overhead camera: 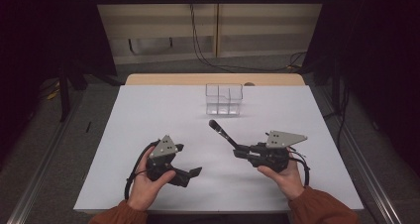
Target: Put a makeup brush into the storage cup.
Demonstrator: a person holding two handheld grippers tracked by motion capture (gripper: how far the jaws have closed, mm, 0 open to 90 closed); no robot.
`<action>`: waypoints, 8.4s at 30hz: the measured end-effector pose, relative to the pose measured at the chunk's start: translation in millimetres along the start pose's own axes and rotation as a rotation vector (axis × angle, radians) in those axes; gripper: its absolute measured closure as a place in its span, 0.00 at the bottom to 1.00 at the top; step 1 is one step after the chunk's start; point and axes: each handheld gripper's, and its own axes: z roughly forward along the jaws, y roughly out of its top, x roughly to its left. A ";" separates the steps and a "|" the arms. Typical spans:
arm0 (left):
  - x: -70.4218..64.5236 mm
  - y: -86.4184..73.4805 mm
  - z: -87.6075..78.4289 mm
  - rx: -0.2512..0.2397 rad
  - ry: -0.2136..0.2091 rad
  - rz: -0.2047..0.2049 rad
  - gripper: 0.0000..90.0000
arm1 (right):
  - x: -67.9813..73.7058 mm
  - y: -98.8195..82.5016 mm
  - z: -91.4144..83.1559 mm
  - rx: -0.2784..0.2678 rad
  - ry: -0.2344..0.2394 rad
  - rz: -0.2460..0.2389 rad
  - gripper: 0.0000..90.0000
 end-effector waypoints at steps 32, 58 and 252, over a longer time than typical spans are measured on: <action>-19.1 28.7 18.4 -0.168 -0.053 -0.010 0.04 | 6.5 2.6 8.2 -0.010 0.026 -0.011 0.89; -30.9 48.5 53.1 -0.191 -0.109 -0.046 0.07 | 6.2 -1.9 9.7 0.013 0.024 -0.013 0.89; -8.6 70.9 37.0 -0.043 -0.219 -0.073 0.89 | 13.1 10.7 41.1 0.034 0.111 0.051 0.88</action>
